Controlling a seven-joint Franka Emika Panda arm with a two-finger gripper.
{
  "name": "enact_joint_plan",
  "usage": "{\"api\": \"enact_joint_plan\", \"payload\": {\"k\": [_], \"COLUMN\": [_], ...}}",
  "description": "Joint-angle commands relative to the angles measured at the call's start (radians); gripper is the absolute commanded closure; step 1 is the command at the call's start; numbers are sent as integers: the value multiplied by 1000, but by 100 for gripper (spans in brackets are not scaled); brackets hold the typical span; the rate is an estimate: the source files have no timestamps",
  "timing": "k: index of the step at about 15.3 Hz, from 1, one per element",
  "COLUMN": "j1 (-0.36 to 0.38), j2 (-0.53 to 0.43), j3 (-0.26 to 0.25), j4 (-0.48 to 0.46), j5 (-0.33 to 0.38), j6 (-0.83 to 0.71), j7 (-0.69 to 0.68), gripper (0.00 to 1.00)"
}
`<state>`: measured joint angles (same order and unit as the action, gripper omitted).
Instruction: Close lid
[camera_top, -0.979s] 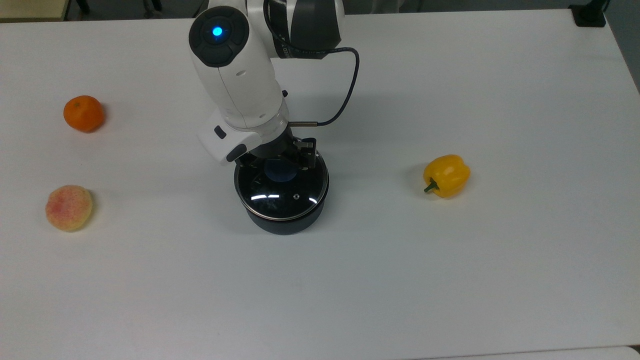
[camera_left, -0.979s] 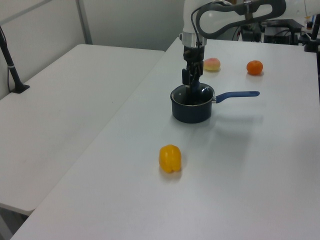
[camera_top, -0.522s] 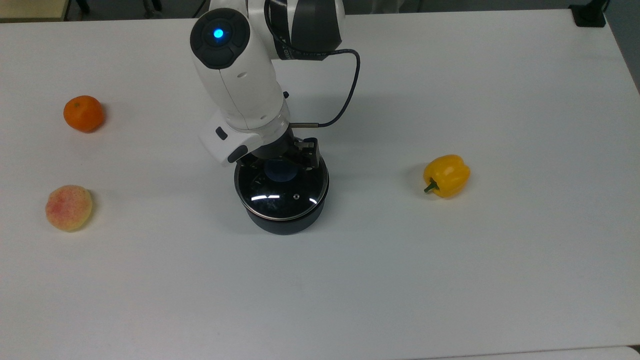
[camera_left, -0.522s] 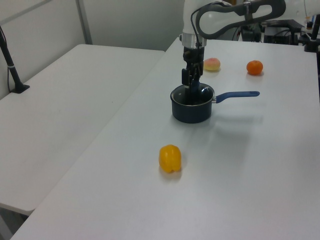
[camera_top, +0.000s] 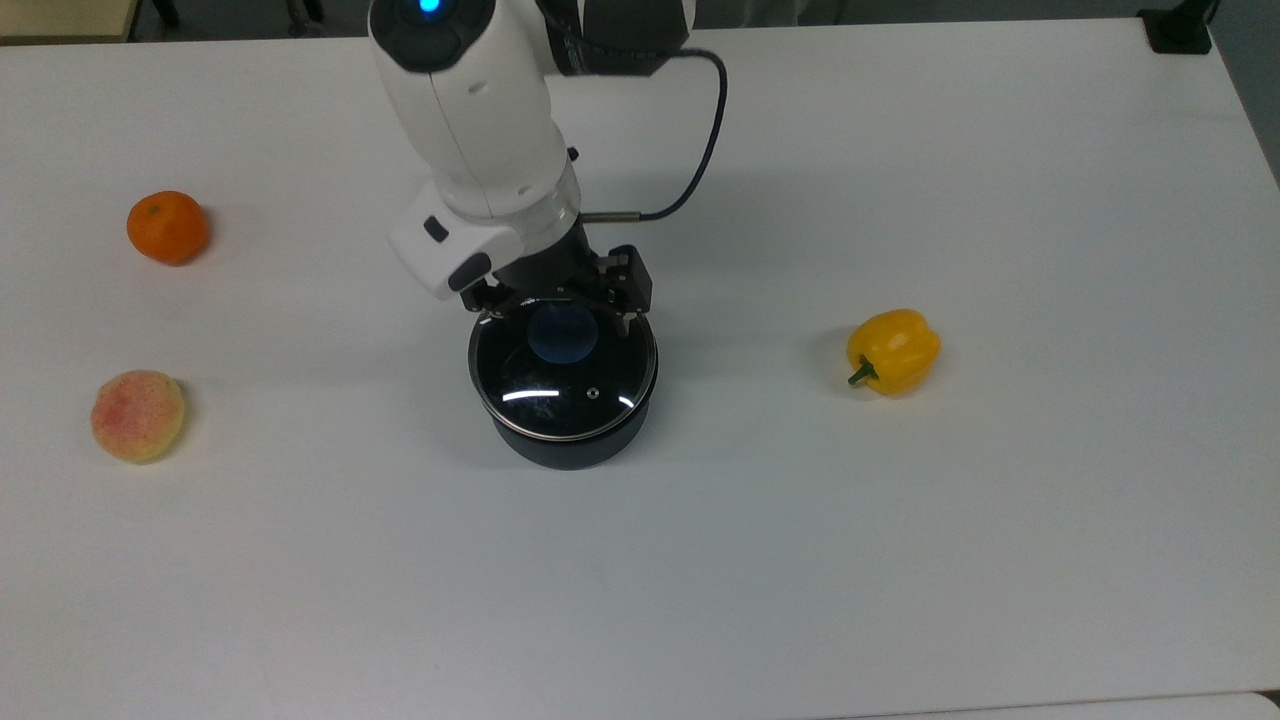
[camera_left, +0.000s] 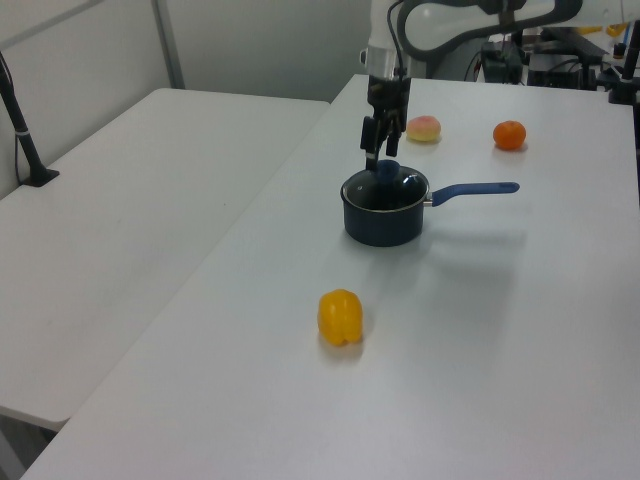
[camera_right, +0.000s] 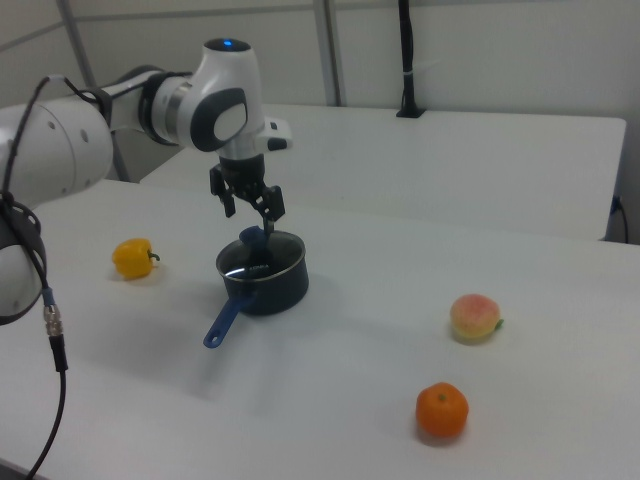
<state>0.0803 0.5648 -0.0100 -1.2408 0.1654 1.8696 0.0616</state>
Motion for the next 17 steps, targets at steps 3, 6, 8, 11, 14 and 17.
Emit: {"api": "enact_joint_plan", "payload": {"k": [3,6,8,11,14,17], "j1": [9,12,13,15,16,36], "j2": [-215,-313,-390,-506,-568,-617], "j3": [-4,-5,-5,-7,-7,-28], "j4": [-164,-215,-268,-357,-365,-408], "j5": [11,5,3,-29,-79,-86], "j6": [-30,-101,-138,-165,-259,-259], "j7": [12,15,52,99,90,78], "gripper": [0,0,0,0,0,0]}}
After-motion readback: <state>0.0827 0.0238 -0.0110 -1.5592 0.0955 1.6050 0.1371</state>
